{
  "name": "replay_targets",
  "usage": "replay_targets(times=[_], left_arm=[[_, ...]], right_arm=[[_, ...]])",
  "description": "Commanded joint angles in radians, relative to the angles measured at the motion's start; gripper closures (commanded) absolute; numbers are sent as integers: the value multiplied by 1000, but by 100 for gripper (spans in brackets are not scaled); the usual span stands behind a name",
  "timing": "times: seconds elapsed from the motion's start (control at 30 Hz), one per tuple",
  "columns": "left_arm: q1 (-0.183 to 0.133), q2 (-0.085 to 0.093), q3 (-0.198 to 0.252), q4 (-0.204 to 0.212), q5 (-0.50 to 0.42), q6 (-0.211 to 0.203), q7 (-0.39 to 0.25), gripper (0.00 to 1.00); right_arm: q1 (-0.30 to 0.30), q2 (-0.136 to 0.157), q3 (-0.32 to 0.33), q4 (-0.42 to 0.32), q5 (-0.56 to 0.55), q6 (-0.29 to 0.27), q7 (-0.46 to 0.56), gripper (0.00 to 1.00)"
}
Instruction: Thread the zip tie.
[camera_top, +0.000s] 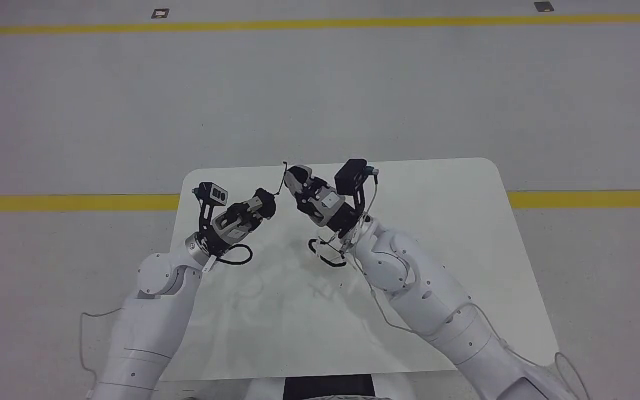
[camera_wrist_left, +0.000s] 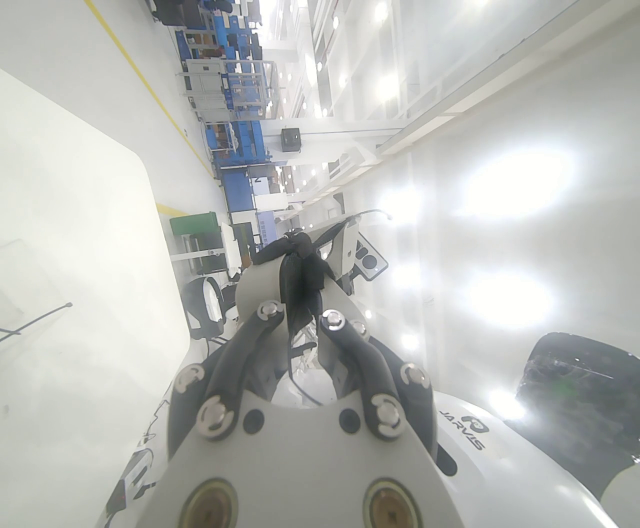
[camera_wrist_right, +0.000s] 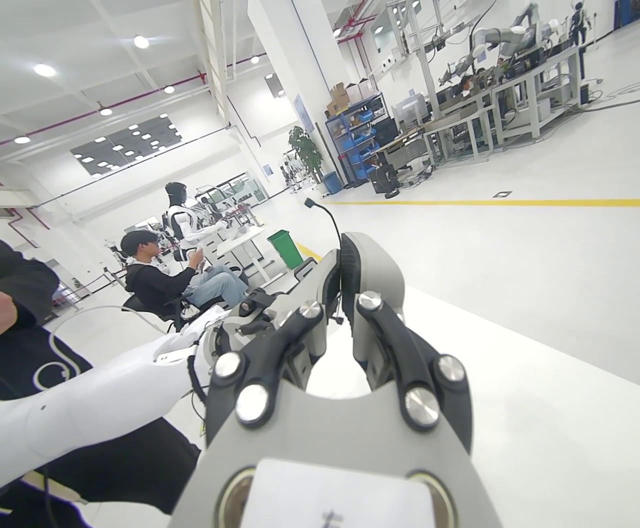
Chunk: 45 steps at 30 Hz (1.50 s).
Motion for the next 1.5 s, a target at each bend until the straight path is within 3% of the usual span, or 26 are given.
replay_targets(times=[0.0, 1.47], left_arm=[[0, 0, 0, 0, 0, 0, 0, 100], [0, 0, 0, 0, 0, 0, 0, 100]], right_arm=[[-1, 0, 1, -1, 1, 0, 1, 100], [5, -11, 9, 15, -11, 0, -2, 100]])
